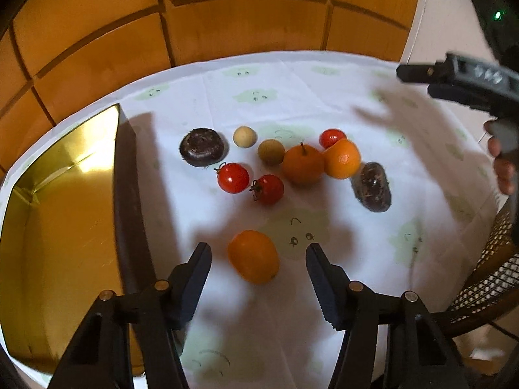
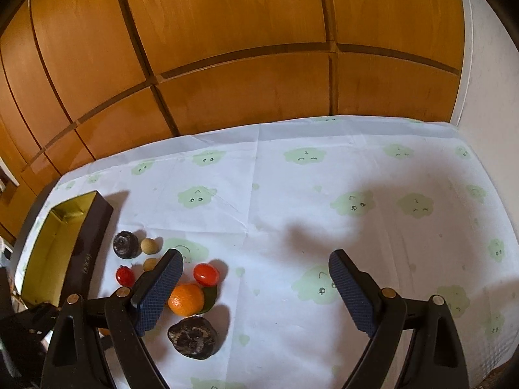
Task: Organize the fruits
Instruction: 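Grasp the tangerine with the left tool while the right tool grasps the dark mottled fruit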
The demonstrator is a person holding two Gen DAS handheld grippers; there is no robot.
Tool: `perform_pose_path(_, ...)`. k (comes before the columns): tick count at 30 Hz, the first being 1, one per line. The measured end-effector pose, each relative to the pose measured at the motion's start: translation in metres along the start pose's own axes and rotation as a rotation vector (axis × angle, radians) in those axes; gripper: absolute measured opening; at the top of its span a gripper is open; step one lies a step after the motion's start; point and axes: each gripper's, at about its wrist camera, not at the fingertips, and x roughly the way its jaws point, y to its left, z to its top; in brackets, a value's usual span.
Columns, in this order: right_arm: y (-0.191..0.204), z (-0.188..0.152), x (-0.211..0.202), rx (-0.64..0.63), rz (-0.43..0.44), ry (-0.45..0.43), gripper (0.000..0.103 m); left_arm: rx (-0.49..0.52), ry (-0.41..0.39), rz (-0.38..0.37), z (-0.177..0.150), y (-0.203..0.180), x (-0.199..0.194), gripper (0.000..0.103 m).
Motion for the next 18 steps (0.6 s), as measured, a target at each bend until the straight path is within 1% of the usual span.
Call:
perform_pose_path(1, -0.001, 0.0, 0.0, 0.006, 0.006, 0.001, 0.093, 0.006, 0.007, 0.006, 0.001, 0.0, 0.005, 0.058)
perform_pose_path(2, -0.002, 0.001, 0.0, 0.011, 0.012, 0.005, 0.092, 0.012, 0.028, 0.018, 0.001, 0.0, 0.012, 0.054)
perform_pose_path(3, -0.003, 0.001, 0.0, 0.018, 0.024, 0.011, 0.089, 0.016, 0.037, 0.027, 0.0, -0.001, 0.015, 0.049)
perform_pose_path(4, -0.003, 0.001, 0.001, 0.022, 0.035, 0.017, 0.087, 0.023, 0.047, 0.04, -0.001, -0.002, 0.021, 0.046)
perform_pose_path(5, -0.003, 0.001, 0.002, 0.025, 0.053, 0.028, 0.08, 0.028, 0.058, 0.045, -0.003, -0.002, 0.026, 0.041)
perform_pose_path(6, -0.001, 0.0, 0.004, 0.023, 0.066, 0.041, 0.073, 0.025, 0.046, 0.041, -0.005, -0.002, 0.027, 0.039)
perform_pose_path(7, 0.001, -0.001, 0.007, 0.016, 0.079, 0.062, 0.07, 0.027, 0.027, 0.035, -0.007, -0.002, 0.025, 0.037)
perform_pose_path(8, 0.003, -0.002, 0.01, 0.009, 0.095, 0.085, 0.064, 0.031, 0.021, 0.038, -0.007, -0.002, 0.027, 0.038)
perform_pose_path(10, 0.013, -0.006, 0.02, -0.023, 0.146, 0.156, 0.057, 0.035, -0.001, 0.045, -0.009, -0.003, 0.027, 0.038)
perform_pose_path(11, 0.018, -0.009, 0.023, -0.046, 0.163, 0.184, 0.051, 0.033, -0.011, 0.047, -0.011, -0.003, 0.026, 0.038)
perform_pose_path(15, 0.041, -0.023, 0.035, -0.145, 0.217, 0.289, 0.049, 0.018, -0.032, 0.05, -0.014, -0.003, 0.026, 0.038)
perform_pose_path(18, 0.053, -0.034, 0.045, -0.205, 0.226, 0.352, 0.05, -0.016, -0.043, 0.04, -0.015, -0.001, 0.028, 0.038)
